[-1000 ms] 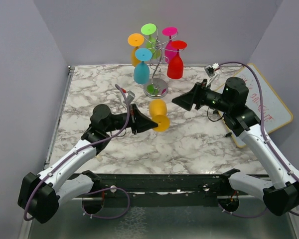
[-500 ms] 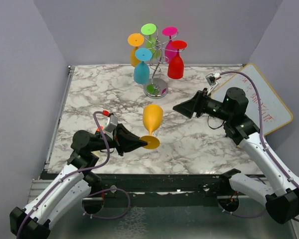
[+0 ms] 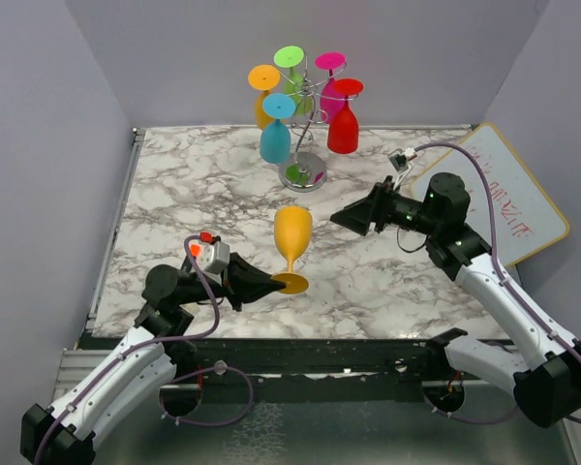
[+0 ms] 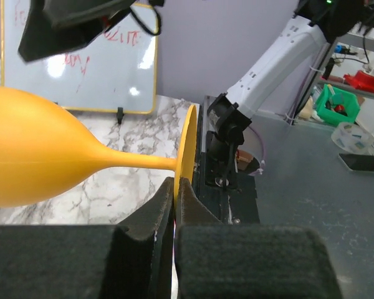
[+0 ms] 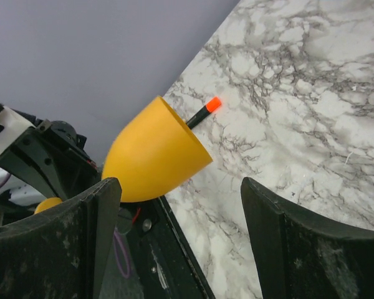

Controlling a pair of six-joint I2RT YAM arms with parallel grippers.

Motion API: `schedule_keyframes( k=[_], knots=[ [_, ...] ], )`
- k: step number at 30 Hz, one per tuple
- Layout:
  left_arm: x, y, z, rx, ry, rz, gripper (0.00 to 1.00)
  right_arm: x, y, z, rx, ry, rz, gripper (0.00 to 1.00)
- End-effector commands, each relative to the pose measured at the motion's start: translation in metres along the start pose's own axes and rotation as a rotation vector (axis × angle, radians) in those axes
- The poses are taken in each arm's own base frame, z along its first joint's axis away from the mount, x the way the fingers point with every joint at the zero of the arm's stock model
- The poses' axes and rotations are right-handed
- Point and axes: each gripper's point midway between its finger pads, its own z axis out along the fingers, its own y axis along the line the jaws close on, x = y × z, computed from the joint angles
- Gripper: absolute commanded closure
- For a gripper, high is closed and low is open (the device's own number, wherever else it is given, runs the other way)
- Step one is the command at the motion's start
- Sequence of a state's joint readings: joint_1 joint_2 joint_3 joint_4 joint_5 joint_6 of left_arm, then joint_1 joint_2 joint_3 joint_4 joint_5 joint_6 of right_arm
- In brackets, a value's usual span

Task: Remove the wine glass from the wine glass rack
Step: Place the wine glass at the center of the board.

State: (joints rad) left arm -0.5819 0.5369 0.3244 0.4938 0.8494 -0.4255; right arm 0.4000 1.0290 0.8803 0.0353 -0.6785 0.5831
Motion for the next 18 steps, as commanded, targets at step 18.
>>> schedule_keyframes(
  k=[18],
  knots=[
    [0.013,-0.052,-0.006,0.273,-0.004,0.234,1.00,0.040,-0.001,-0.016,0.034,0.254,0.018,0.16]
  ],
)
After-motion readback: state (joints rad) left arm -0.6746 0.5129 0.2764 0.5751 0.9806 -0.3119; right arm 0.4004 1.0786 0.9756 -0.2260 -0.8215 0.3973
